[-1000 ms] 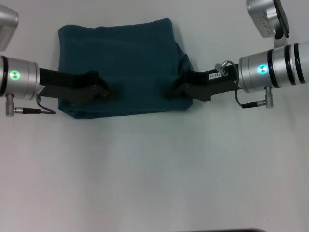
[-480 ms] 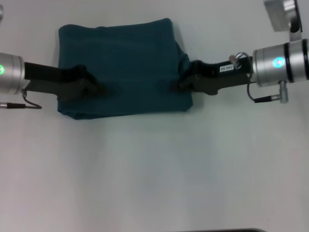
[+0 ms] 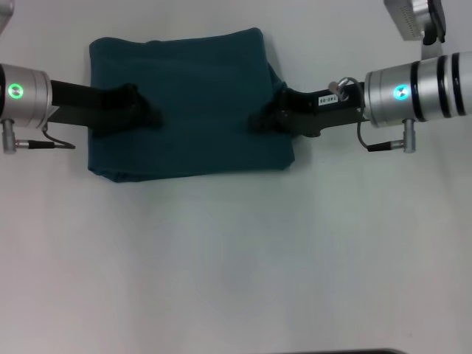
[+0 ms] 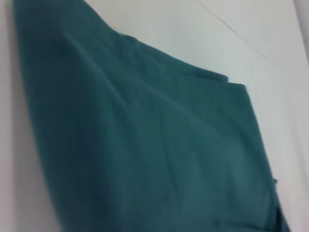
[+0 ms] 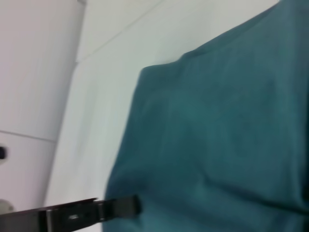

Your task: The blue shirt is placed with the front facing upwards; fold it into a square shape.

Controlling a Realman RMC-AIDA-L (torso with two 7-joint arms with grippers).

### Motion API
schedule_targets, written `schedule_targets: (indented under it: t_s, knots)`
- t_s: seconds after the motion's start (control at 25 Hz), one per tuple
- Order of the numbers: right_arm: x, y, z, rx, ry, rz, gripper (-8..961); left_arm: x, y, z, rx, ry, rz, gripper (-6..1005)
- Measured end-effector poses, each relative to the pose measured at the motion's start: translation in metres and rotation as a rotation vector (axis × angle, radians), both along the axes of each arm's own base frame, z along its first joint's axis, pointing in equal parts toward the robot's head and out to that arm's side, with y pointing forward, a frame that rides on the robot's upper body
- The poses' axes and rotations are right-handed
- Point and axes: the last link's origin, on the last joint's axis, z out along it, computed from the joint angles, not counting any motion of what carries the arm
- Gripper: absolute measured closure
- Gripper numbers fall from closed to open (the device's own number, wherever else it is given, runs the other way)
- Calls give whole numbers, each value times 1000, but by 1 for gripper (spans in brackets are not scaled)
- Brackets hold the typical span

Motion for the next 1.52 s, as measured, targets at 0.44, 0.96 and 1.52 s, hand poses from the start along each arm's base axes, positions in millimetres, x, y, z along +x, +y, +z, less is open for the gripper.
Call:
schedule_targets:
  t_s: [0.44, 0.96, 1.52]
  knots:
    - [8, 9, 4, 16, -94, -27, 919, -19, -1, 14, -6, 65, 46, 998]
    - [2, -3, 3, -41, -23, 2, 887, -30, -19, 10, -37, 49, 44, 999]
    - [0, 10, 27, 3, -10, 12, 853, -23, -21, 36, -24, -20, -5, 998]
